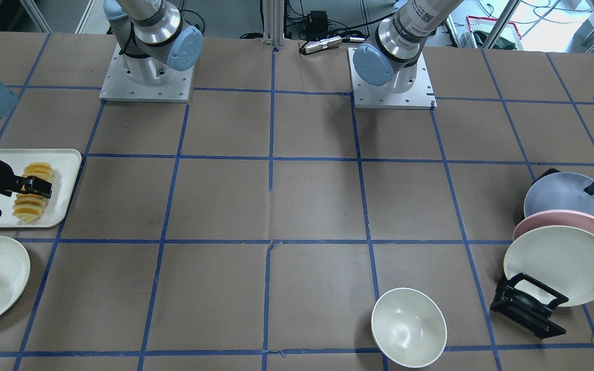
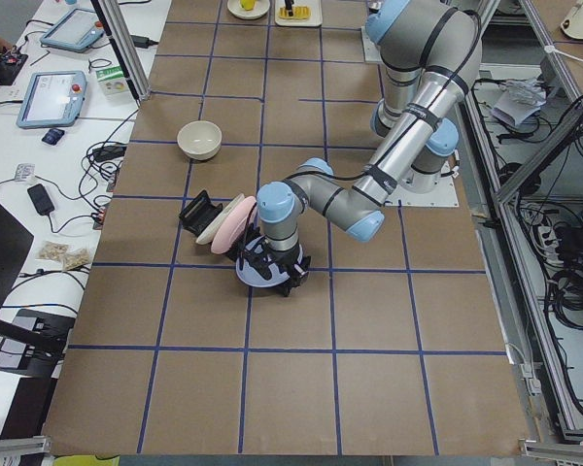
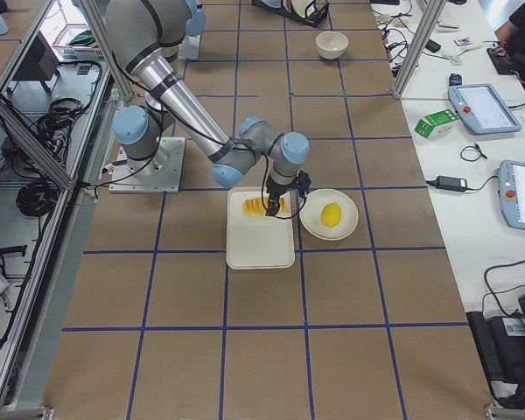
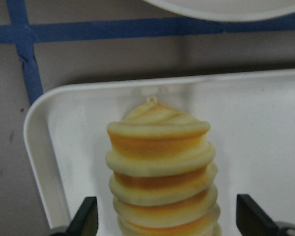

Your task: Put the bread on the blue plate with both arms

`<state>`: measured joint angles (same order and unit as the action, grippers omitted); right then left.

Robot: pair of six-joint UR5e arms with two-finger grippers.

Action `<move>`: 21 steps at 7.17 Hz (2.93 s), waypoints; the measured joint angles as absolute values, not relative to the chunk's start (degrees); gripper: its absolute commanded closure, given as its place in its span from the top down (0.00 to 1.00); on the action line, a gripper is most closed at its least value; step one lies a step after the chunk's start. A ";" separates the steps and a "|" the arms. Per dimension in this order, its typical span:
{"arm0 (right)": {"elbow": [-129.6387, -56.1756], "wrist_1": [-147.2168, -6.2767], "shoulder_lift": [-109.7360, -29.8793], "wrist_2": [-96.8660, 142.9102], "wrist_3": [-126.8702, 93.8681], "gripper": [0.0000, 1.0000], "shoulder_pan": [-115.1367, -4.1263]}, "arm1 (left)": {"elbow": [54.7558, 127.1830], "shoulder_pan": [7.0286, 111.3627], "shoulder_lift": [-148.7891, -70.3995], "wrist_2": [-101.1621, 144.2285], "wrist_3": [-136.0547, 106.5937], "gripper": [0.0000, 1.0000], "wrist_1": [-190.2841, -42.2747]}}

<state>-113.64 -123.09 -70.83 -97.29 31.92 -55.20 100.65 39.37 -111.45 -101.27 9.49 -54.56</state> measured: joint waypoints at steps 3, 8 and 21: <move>-113.63 -122.98 -69.73 -97.31 32.02 0.00 -55.20 | 100.34 39.37 -111.58 -99.32 9.78 0.00 -54.50; -106.98 -117.21 -72.62 -96.93 31.83 0.00 -55.88 | 98.35 39.37 -110.44 -98.98 10.66 0.00 -56.61; -98.04 -100.69 -83.14 -86.40 -3.01 0.00 -80.43 | 108.12 74.26 -89.19 -78.20 4.56 0.00 -81.77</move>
<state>-98.04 -100.69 -83.14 -86.40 -3.01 -80.43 108.12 74.26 -89.19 -78.20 4.56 -81.77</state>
